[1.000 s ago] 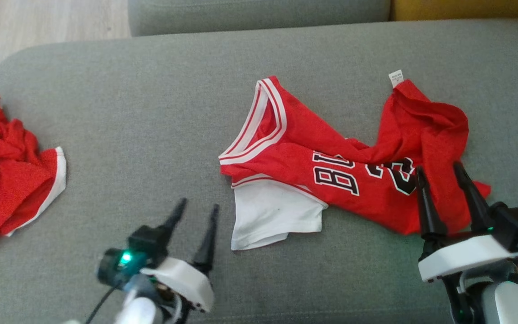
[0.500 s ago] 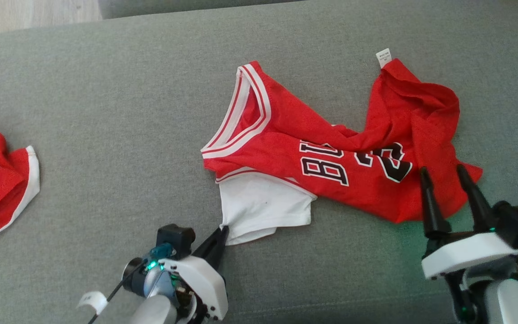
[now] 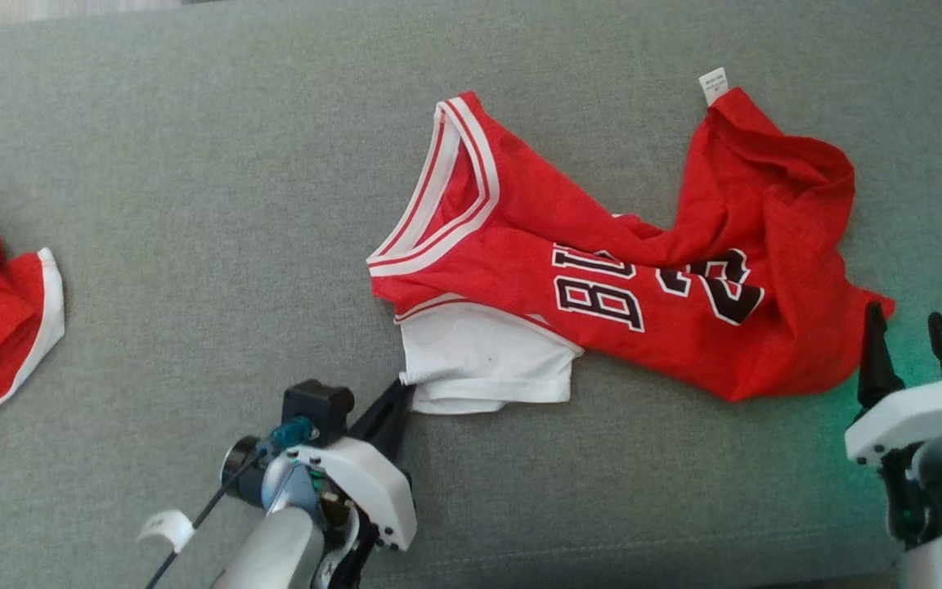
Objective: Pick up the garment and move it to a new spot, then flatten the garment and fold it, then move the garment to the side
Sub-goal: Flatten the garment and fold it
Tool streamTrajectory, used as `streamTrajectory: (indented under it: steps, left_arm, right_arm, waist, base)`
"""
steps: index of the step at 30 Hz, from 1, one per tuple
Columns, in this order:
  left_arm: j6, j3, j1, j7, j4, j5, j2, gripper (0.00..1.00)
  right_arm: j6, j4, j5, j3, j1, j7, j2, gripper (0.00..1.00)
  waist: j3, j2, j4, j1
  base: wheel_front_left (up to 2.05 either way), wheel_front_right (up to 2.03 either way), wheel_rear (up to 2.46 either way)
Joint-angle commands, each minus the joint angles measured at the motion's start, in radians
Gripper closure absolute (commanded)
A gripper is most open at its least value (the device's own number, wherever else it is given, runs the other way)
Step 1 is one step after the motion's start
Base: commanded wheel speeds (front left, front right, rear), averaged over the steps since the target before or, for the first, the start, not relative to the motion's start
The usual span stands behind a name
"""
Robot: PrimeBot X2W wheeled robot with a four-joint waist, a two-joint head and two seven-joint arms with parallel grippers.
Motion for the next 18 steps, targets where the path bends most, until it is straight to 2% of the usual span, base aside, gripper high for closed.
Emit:
streamTrajectory:
  steps: [1, 8, 9, 10, 11, 18]
  left_arm:
    - [0.005, 0.023, -0.033, -0.012, -0.022, 0.003, 0.002, 1.0]
    - [0.008, 0.018, -0.057, -0.027, -0.021, 0.006, 0.005, 1.0]
    - [0.009, 0.018, -0.059, -0.03, -0.021, 0.006, 0.006, 1.0]
    - [0.011, 0.019, -0.059, -0.034, -0.022, 0.006, 0.007, 1.0]
    - [0.013, 0.02, -0.06, -0.039, -0.024, 0.005, 0.008, 1.0]
    - [0.033, 0.05, -0.06, -0.123, -0.083, -0.001, 0.013, 1.0]
  right_arm:
    - [-0.001, -0.008, -0.012, 0.008, -0.038, 0.016, -0.008, 0.0]
    - [-0.001, 0.118, -0.004, -0.053, -0.132, 0.102, -0.008, 0.0]
    - [-0.001, 0.129, -0.002, -0.056, -0.14, 0.111, -0.008, 0.16]
    - [-0.001, 0.139, 0.004, -0.057, -0.145, 0.121, -0.008, 0.68]
    - [-0.001, 0.146, 0.014, -0.058, -0.149, 0.129, -0.008, 1.0]
    - [-0.001, 0.077, 0.055, -0.049, -0.14, 0.082, -0.008, 1.0]
  waist:
    - [0.012, -0.0001, 0.001, 0.0]
    - [0.043, -0.0001, 0.009, 0.0]
    - [0.044, -0.0001, 0.011, 0.0]
    - [0.044, -0.0001, 0.013, 0.0]
    - [0.044, -0.0001, 0.015, 0.0]
    - [0.027, -0.0001, 0.025, 0.0]
  base:
    - [0.0, 0.0, 0.0]
    - [0.0, 0.0, 0.0]
    - [0.0, 0.0, 0.0]
    - [0.0, 0.0, 0.0]
    - [0.0, 0.0, 0.0]
    - [0.0, 0.0, 0.0]
